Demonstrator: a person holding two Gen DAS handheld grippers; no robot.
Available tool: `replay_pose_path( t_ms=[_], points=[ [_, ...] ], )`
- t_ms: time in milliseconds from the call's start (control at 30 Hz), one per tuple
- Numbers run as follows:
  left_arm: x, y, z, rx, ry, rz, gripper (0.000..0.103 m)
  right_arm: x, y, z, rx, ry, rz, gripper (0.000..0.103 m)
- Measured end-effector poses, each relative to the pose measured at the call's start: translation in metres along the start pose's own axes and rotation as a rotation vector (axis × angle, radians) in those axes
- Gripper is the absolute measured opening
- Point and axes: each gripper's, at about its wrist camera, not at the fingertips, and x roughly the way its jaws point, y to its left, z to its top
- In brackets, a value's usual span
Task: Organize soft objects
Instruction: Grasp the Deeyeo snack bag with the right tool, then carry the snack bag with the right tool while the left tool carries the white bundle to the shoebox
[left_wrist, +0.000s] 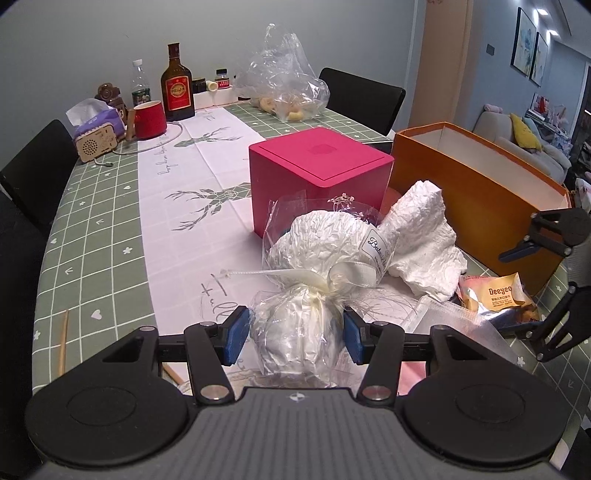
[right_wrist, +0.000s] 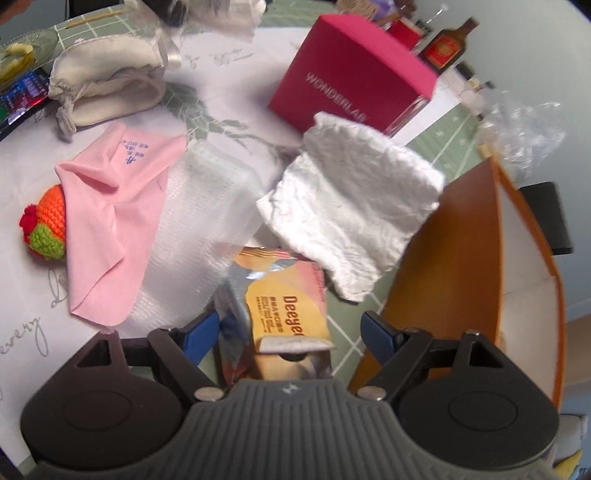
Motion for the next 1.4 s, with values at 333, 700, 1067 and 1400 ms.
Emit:
replay_pose_path(
  t_ms=[333, 700, 1067, 1400],
  points=[
    [-0.021, 0.007, -0.006, -0.016, -0.025, 0.009, 0.061, 0.029, -0.028, 0.015, 0.08, 0.123, 0.137, 0.088],
    [-0.028, 0.005, -0.007, -0.018, -0.038, 0.015, 0.061, 0.018, -0.018, 0.017, 0.054, 0.121, 0.134, 0.053],
    [-0.027, -0.004, -0.009, 0.002, -0.035, 0.01, 0.061, -0.008, -0.023, 0.005, 0.059, 0.097, 0.111, 0.049],
    [-0.03, -0.036, -0.002, 0.029, -0.072, -0.045, 0.061, -0.067, -0.031, -0.003, 0.031, -0.005, 0.075, 0.049]
  ],
)
